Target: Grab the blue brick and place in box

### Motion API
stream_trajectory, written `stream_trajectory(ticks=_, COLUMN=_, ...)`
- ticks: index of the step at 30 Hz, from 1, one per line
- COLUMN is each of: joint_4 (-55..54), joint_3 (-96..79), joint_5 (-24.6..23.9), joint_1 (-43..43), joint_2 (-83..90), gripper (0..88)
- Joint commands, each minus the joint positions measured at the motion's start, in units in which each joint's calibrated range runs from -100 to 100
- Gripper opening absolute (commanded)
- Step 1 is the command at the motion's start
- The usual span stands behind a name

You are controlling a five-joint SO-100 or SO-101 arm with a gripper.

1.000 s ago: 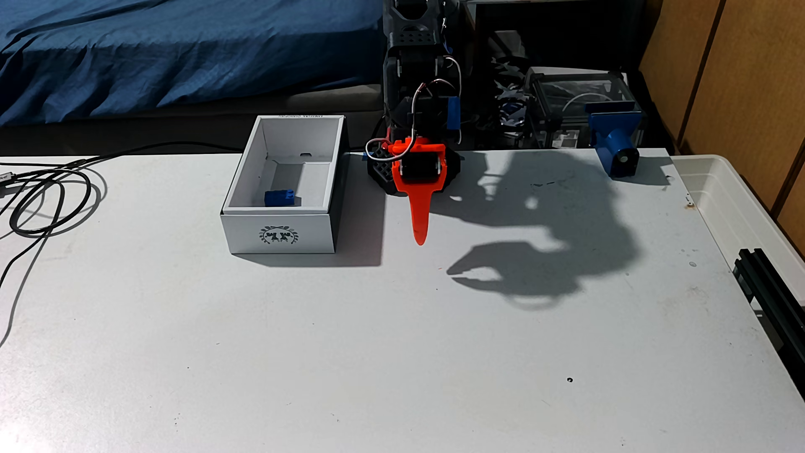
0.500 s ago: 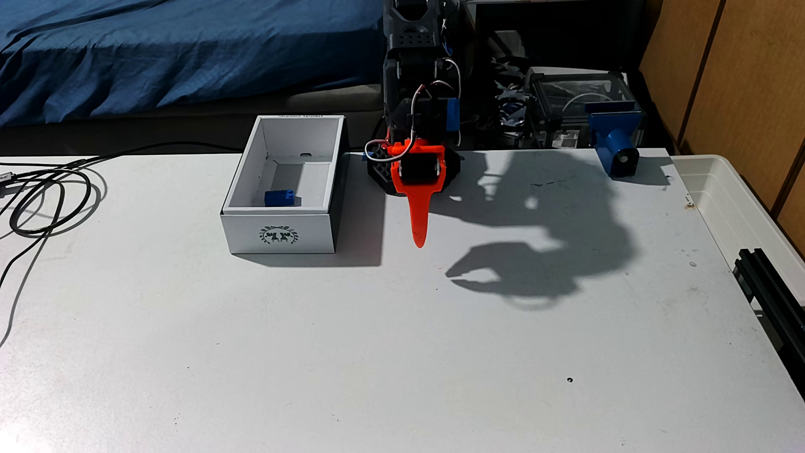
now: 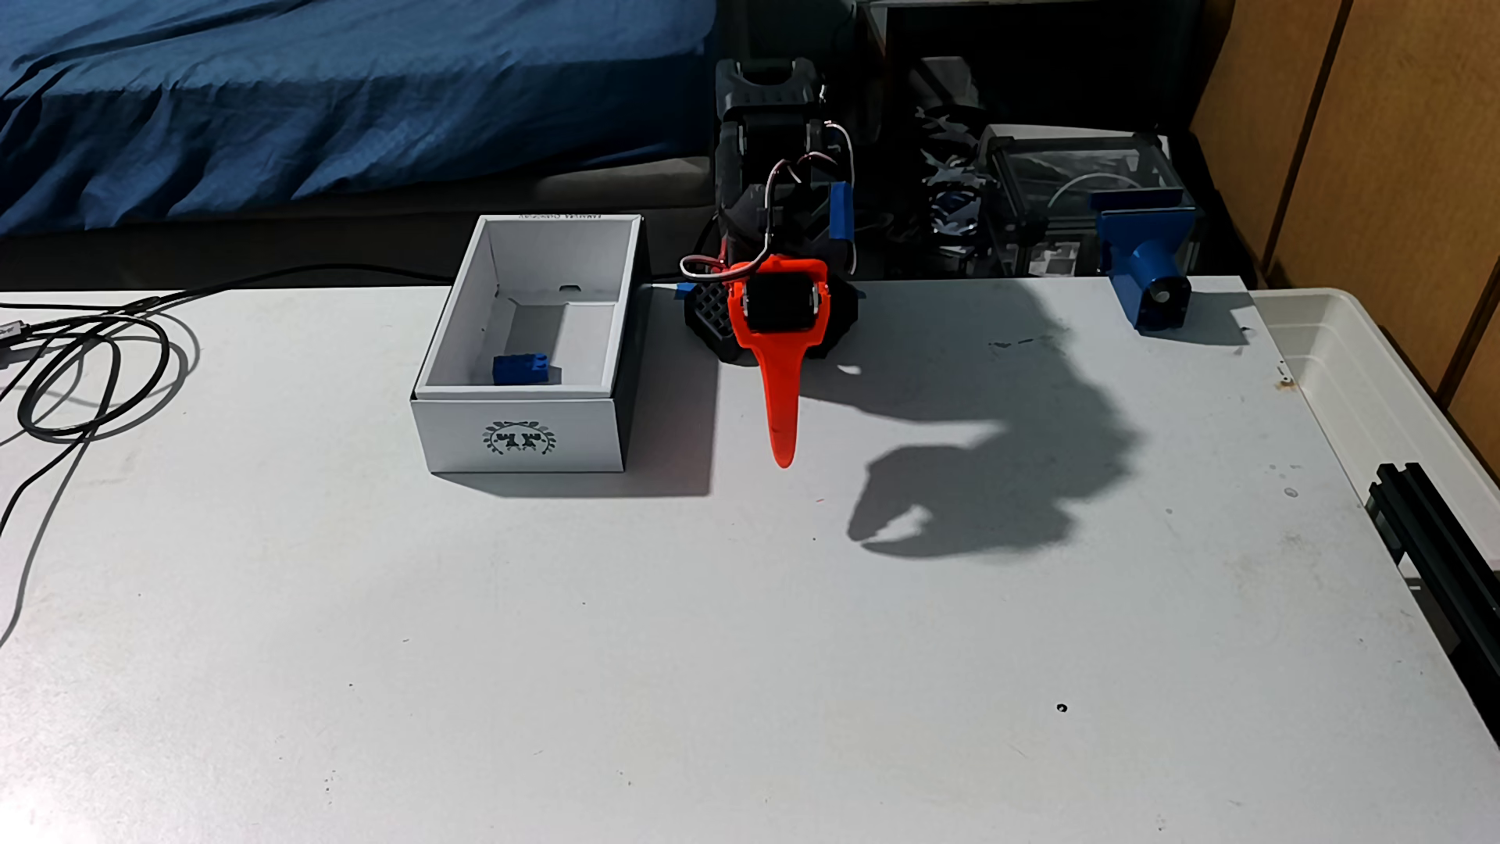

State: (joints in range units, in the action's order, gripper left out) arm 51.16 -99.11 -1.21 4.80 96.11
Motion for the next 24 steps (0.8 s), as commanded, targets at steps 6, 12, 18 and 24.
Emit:
stream_trajectory(ticks=6, joint_4=-3.30, joint_3=-0.18, joint_5=0.29, joint_1=-0.34, joint_2=3.55, gripper=0.8)
stream_trajectory(ticks=12, joint_4=0.41, joint_3=-0.18, joint_5=0.29, joint_1=-0.27, joint_2=3.72, gripper=0.8)
stream_trajectory(ticks=18, joint_4=1.79, joint_3=-0.18, joint_5=0.18, joint_1=-0.27, joint_2=3.89, gripper=0.8)
stream_trajectory(ticks=24, joint_4=1.79, joint_3=-0.18, joint_5=0.18, joint_1=-0.27, joint_2=3.80, gripper=0.9)
